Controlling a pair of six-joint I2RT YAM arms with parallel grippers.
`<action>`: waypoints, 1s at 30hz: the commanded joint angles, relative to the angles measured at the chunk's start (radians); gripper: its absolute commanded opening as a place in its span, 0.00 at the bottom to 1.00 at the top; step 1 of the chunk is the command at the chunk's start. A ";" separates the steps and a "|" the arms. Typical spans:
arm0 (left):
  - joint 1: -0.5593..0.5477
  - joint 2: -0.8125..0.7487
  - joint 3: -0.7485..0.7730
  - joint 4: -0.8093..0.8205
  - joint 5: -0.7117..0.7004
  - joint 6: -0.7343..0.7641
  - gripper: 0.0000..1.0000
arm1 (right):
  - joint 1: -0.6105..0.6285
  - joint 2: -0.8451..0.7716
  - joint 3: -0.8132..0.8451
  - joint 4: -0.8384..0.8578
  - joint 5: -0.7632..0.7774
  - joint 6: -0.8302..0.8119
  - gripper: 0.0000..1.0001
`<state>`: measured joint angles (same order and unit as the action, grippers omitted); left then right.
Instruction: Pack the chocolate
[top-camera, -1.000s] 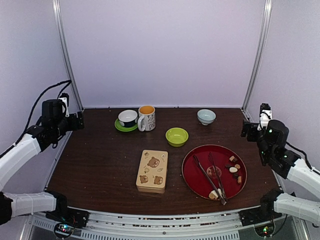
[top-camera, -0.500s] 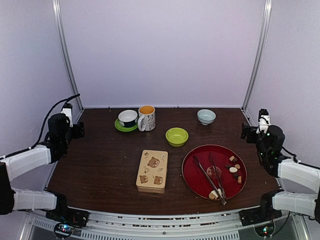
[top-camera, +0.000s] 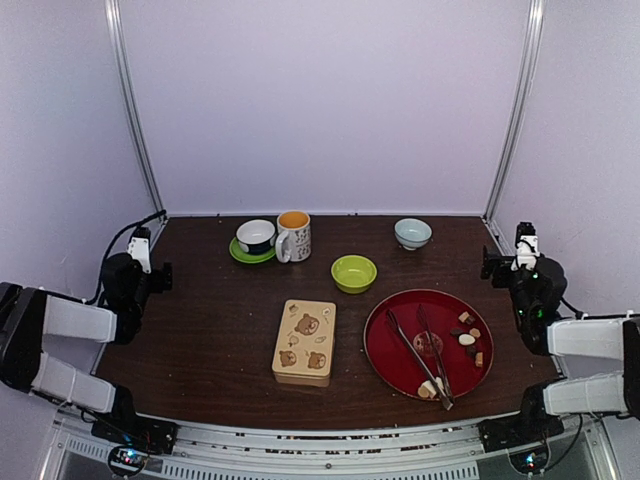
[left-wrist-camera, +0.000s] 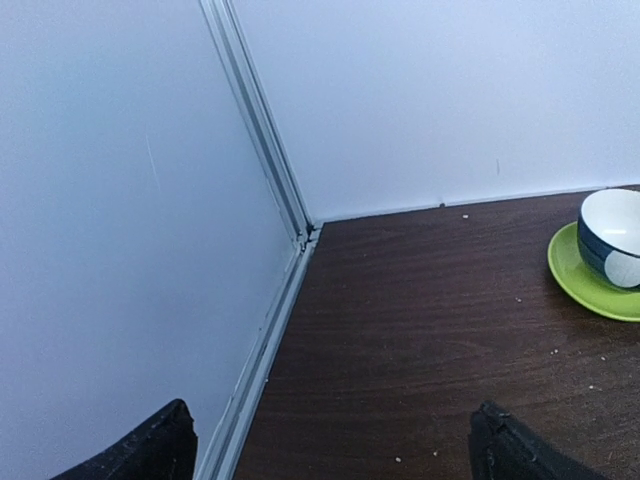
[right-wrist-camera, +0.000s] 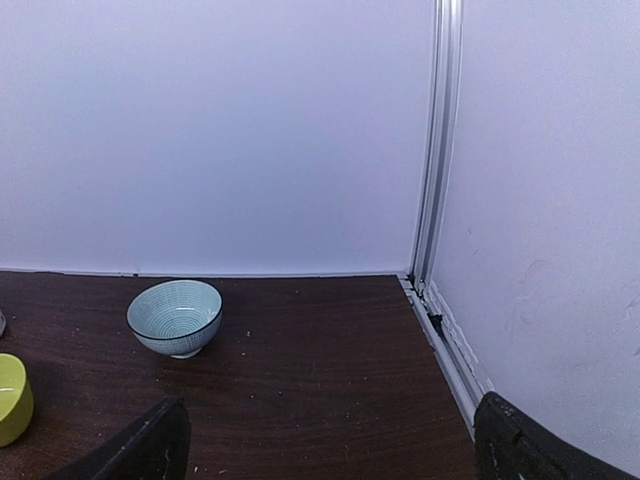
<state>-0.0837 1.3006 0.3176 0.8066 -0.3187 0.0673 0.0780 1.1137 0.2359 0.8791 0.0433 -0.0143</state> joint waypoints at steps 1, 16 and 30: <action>0.031 0.088 -0.081 0.333 0.047 0.014 0.98 | -0.009 0.143 -0.079 0.282 -0.027 -0.002 0.99; 0.068 0.129 -0.011 0.262 0.042 -0.032 0.98 | -0.013 0.241 0.015 0.201 0.099 0.038 1.00; 0.068 0.131 -0.005 0.251 0.048 -0.033 0.98 | -0.013 0.244 0.013 0.209 0.099 0.037 1.00</action>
<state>-0.0250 1.4258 0.2893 1.0233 -0.2684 0.0498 0.0715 1.3624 0.2409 1.0828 0.1249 0.0124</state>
